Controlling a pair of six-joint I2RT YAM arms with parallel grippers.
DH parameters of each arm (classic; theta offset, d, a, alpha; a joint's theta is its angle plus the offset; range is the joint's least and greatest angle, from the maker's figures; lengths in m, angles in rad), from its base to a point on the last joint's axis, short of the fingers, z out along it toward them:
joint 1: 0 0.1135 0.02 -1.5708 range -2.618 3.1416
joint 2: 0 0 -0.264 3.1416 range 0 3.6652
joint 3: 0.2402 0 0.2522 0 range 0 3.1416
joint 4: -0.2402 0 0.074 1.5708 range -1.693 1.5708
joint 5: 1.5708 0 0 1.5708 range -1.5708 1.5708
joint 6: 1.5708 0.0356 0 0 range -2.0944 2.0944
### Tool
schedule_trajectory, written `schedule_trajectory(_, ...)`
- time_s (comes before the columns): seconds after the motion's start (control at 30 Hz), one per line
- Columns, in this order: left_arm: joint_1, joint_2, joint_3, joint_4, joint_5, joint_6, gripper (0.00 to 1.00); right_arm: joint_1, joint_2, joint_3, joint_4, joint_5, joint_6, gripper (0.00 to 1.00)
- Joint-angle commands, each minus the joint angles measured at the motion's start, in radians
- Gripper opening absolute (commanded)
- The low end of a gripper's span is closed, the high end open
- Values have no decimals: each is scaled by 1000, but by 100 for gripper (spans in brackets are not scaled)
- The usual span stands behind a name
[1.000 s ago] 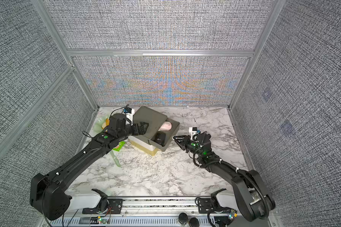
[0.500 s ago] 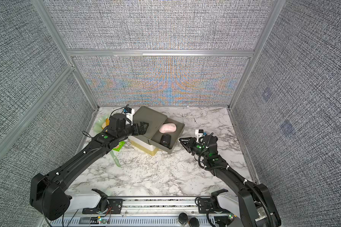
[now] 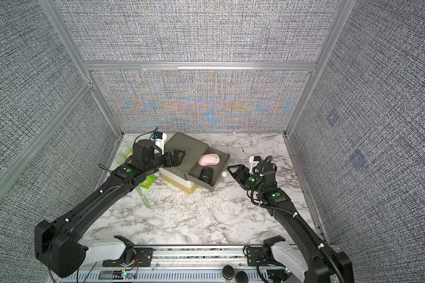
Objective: Take the mice out of the drawer
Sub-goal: Open the drawer in the storage box, then adjust the mouse in the drawer.
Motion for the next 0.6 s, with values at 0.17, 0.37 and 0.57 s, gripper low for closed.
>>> schedule_trajectory(0.17,0,-33,18,-34,-25,28,99,33,46,335,-445,194,-365,78)
schedule_trajectory(0.37,3,-44,-3,-34,-50,31,99,184,181,591,-622,345,-494,79)
schedule_trajectory(0.57,3,-68,-33,-20,-61,17,99,308,318,746,-682,334,-664,80)
